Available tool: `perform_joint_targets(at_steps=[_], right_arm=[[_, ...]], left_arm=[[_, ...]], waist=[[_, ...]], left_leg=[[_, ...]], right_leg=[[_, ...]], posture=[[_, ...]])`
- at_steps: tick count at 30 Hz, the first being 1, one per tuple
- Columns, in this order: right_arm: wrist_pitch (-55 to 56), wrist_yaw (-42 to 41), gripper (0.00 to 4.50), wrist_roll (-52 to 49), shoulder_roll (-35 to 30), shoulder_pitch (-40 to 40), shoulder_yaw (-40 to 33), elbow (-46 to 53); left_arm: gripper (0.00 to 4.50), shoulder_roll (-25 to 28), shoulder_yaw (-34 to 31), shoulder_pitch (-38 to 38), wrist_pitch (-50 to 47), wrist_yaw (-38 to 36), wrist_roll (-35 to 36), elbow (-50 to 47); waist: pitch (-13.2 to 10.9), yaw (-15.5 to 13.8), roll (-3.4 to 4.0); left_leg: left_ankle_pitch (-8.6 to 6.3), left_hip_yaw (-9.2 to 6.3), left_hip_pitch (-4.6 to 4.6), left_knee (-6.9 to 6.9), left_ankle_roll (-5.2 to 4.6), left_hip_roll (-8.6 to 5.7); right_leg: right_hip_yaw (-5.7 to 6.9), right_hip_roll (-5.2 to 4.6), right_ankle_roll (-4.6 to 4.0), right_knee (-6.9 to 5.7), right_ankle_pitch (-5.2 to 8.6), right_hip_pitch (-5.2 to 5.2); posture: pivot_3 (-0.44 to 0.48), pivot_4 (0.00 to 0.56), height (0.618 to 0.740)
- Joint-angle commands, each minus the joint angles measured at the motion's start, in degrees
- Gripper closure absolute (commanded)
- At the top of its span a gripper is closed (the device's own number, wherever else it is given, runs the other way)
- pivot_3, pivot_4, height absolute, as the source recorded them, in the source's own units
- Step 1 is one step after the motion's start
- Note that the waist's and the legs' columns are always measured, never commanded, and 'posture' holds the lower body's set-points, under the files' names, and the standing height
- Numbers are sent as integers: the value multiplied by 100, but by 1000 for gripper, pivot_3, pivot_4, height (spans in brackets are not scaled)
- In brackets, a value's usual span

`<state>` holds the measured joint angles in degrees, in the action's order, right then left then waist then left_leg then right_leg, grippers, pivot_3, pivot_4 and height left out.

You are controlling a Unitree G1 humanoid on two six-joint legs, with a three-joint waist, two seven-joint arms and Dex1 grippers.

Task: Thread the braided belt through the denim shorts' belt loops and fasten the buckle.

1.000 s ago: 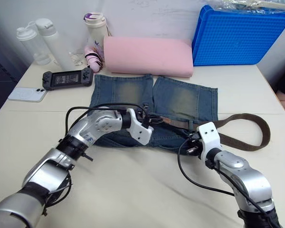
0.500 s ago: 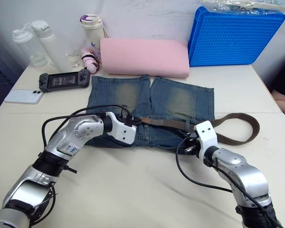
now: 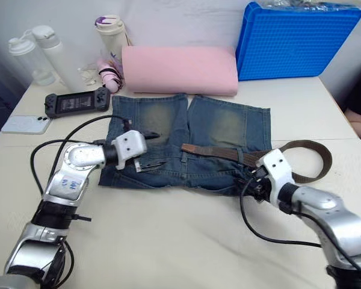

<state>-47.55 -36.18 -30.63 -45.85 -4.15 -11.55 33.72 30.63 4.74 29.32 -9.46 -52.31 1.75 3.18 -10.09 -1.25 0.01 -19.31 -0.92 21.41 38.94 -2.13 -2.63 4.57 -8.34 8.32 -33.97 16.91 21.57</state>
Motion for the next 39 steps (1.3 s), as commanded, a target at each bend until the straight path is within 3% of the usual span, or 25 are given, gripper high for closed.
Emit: perform_joint_targets(at_steps=[1, 5, 10, 14, 19, 21, 24, 28, 32, 33, 34, 39], right_arm=[[530, -419, 14, 293, -362, 56, 372, 443], [919, -635, 14, 772, -560, 40, 1194, 428], [1436, -664, 14, 1855, -708, -296, 2156, -310], [1634, -703, 1254, 2193, -900, -369, 1973, -1041], [2453, -1004, 3537, 2340, -1341, -44, 1447, -1616], [2872, -1136, 4448, 2438, -1584, 99, 1174, -1957], [3750, -1415, 4448, 2538, -1927, 105, 848, -2863], [4977, -1531, 4448, 2935, -2091, -374, 969, -4259], [5341, -1888, 4448, 2772, -2190, -526, 735, -4632], [5334, -1994, 3654, 2679, -2222, -502, 653, -4612], [5347, -2101, 3390, 2604, -2290, -461, 539, -4575], [3157, -2689, 1072, 1170, -2475, -681, -710, -4350]], left_arm=[[0, 111, -265, -137, -456, -229, 611, -502], [0, 256, -325, -354, -892, -472, 1079, -931], [0, 289, -276, -437, -1162, -433, 1250, -1209], [0, 292, -210, -514, -1114, -321, 1171, -1269], [0, 307, 103, -688, -682, -232, 866, -1369], [0, 103, 133, -784, -801, -118, 1054, -1546], [0, -102, 293, -774, -835, 41, 1006, -1628], [0, -423, 494, -687, -939, 178, 1024, -1593], [0, -572, 573, -611, -1029, 204, 1068, -1605], [0, -576, 578, -603, -1033, 201, 1071, -1597], [0, -578, 582, -594, -1029, 196, 1068, -1580], [0, -601, 582, -461, -861, 266, 943, -1356]], waist=[[-1, -9, -1], [-2, -24, -3], [-2, -14, -3], [-2, -18, -2], [-2, -60, -2], [-2, -69, 1], [-2, -125, 0], [-4, -114, 2], [-4, -88, 3], [-5, -81, 6], [-6, -79, 9], [-10, -56, 16]], left_leg=[[0, -1, 0, 1, 2, 2], [0, 0, 0, 6, 4, 0], [0, 0, 0, 8, 4, -8], [-1, 0, -1, 6, 5, -7], [-1, -2, -2, 10, 4, -14], [-2, -1, -2, 8, 4, -15], [-2, 0, 1, 10, 2, -15], [-1, 9, -3, 11, 3, -12], [-1, 13, -3, 9, 4, -9], [-1, 13, -3, 9, 4, -5], [0, 13, -3, 8, 5, -4], [0, 17, -2, 17, 5, -4]], right_leg=[[2, 2, 0, 0, 0, -1], [-4, -2, 0, 2, 0, -3], [-7, -8, 0, 6, 0, -3], [-6, -7, -1, 7, 0, -3], [-6, -13, -1, 10, 0, -11], [-6, -14, -1, 11, 0, -11], [-5, -14, 0, 15, 0, -12], [-8, -11, 0, 14, 0, -12], [-8, -9, 0, 14, 0, -10], [-4, -6, 0, 15, 0, -10], [-2, -6, 0, 15, 0, -10], [-5, -9, 1, 14, -1, -15]], posture=[[0, 150, 740], [0, 150, 740], [0, 150, 740], [0, 150, 740], [0, 150, 740], [0, 150, 740], [0, 150, 740], [0, 150, 740], [0, 150, 740], [0, 150, 740], [0, 150, 740], [0, 150, 740]])
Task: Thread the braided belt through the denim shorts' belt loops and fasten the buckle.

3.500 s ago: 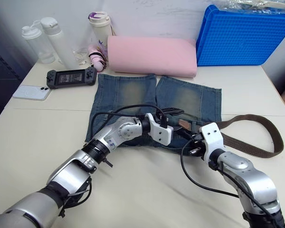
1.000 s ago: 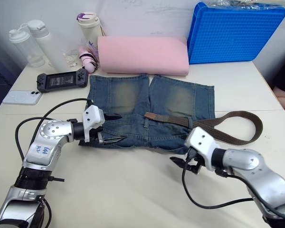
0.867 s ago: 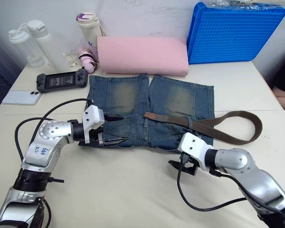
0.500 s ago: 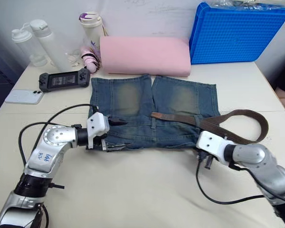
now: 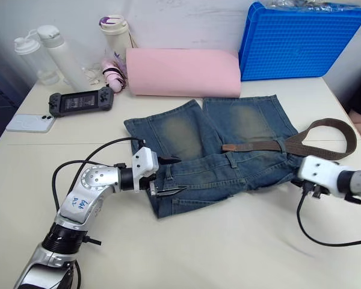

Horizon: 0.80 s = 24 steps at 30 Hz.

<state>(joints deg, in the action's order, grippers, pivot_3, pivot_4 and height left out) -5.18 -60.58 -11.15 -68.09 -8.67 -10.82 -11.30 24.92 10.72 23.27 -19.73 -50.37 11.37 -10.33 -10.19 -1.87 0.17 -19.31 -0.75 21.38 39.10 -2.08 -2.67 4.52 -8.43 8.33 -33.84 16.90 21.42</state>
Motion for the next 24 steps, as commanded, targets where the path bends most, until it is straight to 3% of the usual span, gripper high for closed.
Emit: perform_joint_targets(at_steps=[1, 2, 3, 7, 12, 17, 19, 24], right_arm=[[-1523, -282, 546, -1052, -233, -302, -958, 235], [-1920, -292, 160, -1299, -188, -354, -1090, 365], [-2366, -146, 62, -1605, -19, -487, -1212, 568], [-3904, 700, 62, -2682, 875, -772, -1392, 1582], [-5312, 2419, 62, -3800, 2535, -1009, -1546, 2354], [-6070, 3865, 62, -4602, 3761, -1282, -1960, 2290], [-6226, 4453, 62, -4806, 4150, -1424, -2234, 1849], [-6477, 5330, 62, -5226, 4450, -1706, -2729, 1243]], left_arm=[[0, -73, -42, 198, 152, 125, -3, 29], [0, -110, -66, 253, 137, 169, 16, 60], [0, -138, -84, 309, 118, 195, 43, 77], [0, -248, -168, 443, -60, 292, 177, 49], [0, -326, -302, 487, -291, 505, 318, -53], [0, -237, -312, 554, -61, 746, 46, 27], [0, -225, -369, 660, 37, 918, -57, 131], [0, -233, -400, 677, 63, 1016, -39, 171]], waist=[[0, 16, 0], [0, 24, 0], [0, 26, 1], [0, 40, 0], [0, 29, 1], [-1, 15, 4], [-1, 25, 4], [2, 42, 11]], left_leg=[[0, -1, -2, 0, 0, 1], [0, -3, -3, 0, 0, 3], [-1, -5, -3, 0, 2, 5], [-6, -8, -4, -2, 12, 16], [-7, -10, 1, -1, 15, 15], [-6, -15, 2, -1, 14, 3], [-6, -17, 2, -2, 13, 2], [-5, -15, 1, -6, 11, -2]], right_leg=[[0, 0, 0, 0, 0, -1], [1, 0, 0, 0, 0, -3], [1, 1, 0, 1, 0, -3], [4, 6, -1, 5, 0, -3], [6, 7, -3, 0, 1, 5], [3, 1, -3, -6, 1, 8], [3, 2, -3, -7, 1, 9], [-1, 3, -3, -15, 1, 15]], posture=[[0, 150, 740], [0, 150, 740], [0, 150, 740], [0, 150, 740], [0, 150, 740], [0, 150, 740], [0, 150, 740], [0, 150, 740]])
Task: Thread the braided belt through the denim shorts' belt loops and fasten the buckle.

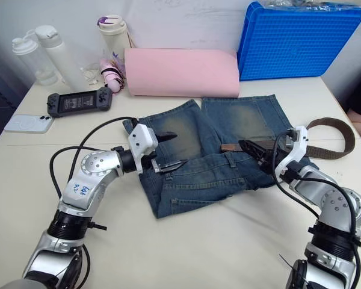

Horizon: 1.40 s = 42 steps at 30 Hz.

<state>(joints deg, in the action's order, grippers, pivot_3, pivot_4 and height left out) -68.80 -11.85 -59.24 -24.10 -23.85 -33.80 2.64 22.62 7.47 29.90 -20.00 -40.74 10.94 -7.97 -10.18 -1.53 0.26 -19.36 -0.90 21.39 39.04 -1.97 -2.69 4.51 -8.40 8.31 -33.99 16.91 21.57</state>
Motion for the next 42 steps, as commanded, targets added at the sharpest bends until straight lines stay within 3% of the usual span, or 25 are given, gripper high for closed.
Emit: perform_joint_targets(at_steps=[1, 7, 19, 26, 29, 36, 42], right_arm=[[-188, 621, 62, -568, 89, -241, -537, -253], [-296, 1560, 62, -1425, 360, -591, -1005, -982], [-113, 1607, 62, -1991, 444, -897, -655, -1257], [288, 1493, 62, -1391, 496, -981, -107, -1633], [604, 1369, 885, -1112, 518, -1107, 1, -1987], [467, 929, 4324, -1350, 207, -1102, -157, -1735], [103, 141, 4458, -1906, -633, -749, -385, -1092]], left_arm=[[0, 5, -72, -5, 89, 54, 6, -83], [0, 29, -44, -73, 80, 90, -23, -152], [0, 89, 6, -146, 71, 99, -66, -224], [0, 14, 42, -119, -14, 234, -83, -310], [0, -7, 70, -108, 11, 264, -117, -283], [0, 22, 81, -180, -10, 254, -162, -365], [0, 65, 136, -174, -80, 153, -137, -398]], waist=[[-1, 17, 4], [-1, 31, 6], [-1, 26, 8], [-1, 38, 8], [-1, 38, 8], [-2, 36, 10], [-11, 10, 24]], left_leg=[[0, 2, 0, -2, 0, 0], [1, 7, -1, -3, -1, 7], [1, 10, -1, -4, -4, 6], [1, 10, -1, -5, -4, 7], [1, 12, -1, -4, -4, 6], [1, 9, -1, -9, -4, 6], [0, 6, 6, -6, -7, 3]], right_leg=[[-1, 1, 0, -1, 0, 1], [-4, 7, 0, -3, 0, 3], [-9, 7, 0, -3, 0, 4], [-8, 8, 0, -3, 0, 4], [-10, 8, 0, -2, 0, 4], [-8, 8, 0, -1, 0, 5], [-7, 5, 0, 7, 0, 5]], posture=[[0, 150, 740], [0, 150, 740], [0, 150, 740], [0, 150, 740], [0, 150, 740], [0, 150, 740], [0, 150, 740]])
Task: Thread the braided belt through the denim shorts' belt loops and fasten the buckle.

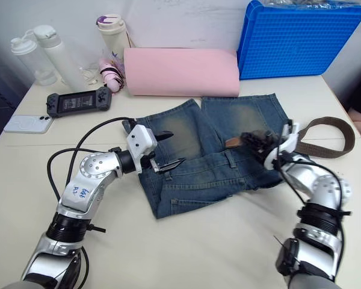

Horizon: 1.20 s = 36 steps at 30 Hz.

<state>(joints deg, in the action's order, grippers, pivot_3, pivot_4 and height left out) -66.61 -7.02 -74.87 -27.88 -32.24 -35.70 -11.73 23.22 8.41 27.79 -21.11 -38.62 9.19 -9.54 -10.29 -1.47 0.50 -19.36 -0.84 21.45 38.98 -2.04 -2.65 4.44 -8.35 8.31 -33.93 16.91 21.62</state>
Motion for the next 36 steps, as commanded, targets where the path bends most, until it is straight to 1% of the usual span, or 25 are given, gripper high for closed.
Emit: perform_joint_targets(at_steps=[1, 4, 6, 13, 16, 21, 24, 28, 31, 36], right_arm=[[-167, -501, 4458, -376, -347, 211, -163, 452], [-258, -854, 4458, -381, -476, 602, 1, 774], [-134, -1029, 4458, -150, -463, 862, 176, 932], [289, -1500, 4458, 412, -336, 1276, 658, 940], [498, -1705, 4458, 613, -328, 1279, 730, 837], [829, -1986, 4458, 1026, -463, 983, 776, 418], [977, -2275, 4458, 1358, -562, 890, 945, 260], [1043, -2444, 4458, 1513, -514, 762, 964, 72], [764, -2562, 4458, 1263, -390, 809, 947, 213], [309, -2478, 4458, 783, -248, 928, 743, 368]], left_arm=[[0, -5, 68, 61, 42, -82, 32, -213], [0, -35, 117, 167, 71, -138, 24, -118], [0, -31, 131, 223, 95, -174, 22, -59], [0, -3, 194, 243, 139, -279, -23, -9], [0, -3, 193, 239, 135, -294, -42, -21], [0, -10, 201, 241, 132, -306, -54, -29], [0, -30, 221, 257, 148, -302, -67, -5], [0, -37, 245, 272, 161, -333, -66, 16], [0, -52, 270, 265, 161, -340, -60, 17], [0, -42, 314, 253, 159, -386, -60, 7]], waist=[[0, 10, 0], [0, 10, 0], [0, 11, 0], [-1, 10, 2], [-1, 2, 2], [-1, 7, 2], [-1, -2, 2], [-1, 5, 2], [-1, 4, 2], [-1, 8, 2]], left_leg=[[0, 1, 0, 0, 0, 1], [0, 3, -1, -1, 1, 8], [0, 5, -1, -1, 0, 8], [0, 7, -2, 1, 0, 5], [0, 5, -2, 0, 0, 3], [0, 6, -2, 1, 0, 3], [0, 4, -2, 1, 1, 2], [0, 5, -2, 1, 0, 2], [1, 4, -2, 1, 1, 3], [0, 4, -2, 0, 1, 5]], right_leg=[[0, 1, 0, 2, 0, -1], [3, 4, 0, 4, 0, -4], [1, 4, 0, 6, 0, -4], [0, 1, 0, 6, 0, -3], [0, 0, 0, 6, 0, -3], [0, 0, 0, 6, 0, -3], [0, 1, 0, 6, 0, -3], [1, 1, 0, 7, 0, -3], [1, 1, 0, 6, 0, -3], [2, 1, 0, 7, 0, -3]], posture=[[0, 150, 740], [0, 150, 740], [0, 150, 740], [0, 150, 740], [0, 150, 740], [0, 150, 740], [0, 150, 740], [0, 150, 740], [0, 150, 740], [0, 150, 740]])
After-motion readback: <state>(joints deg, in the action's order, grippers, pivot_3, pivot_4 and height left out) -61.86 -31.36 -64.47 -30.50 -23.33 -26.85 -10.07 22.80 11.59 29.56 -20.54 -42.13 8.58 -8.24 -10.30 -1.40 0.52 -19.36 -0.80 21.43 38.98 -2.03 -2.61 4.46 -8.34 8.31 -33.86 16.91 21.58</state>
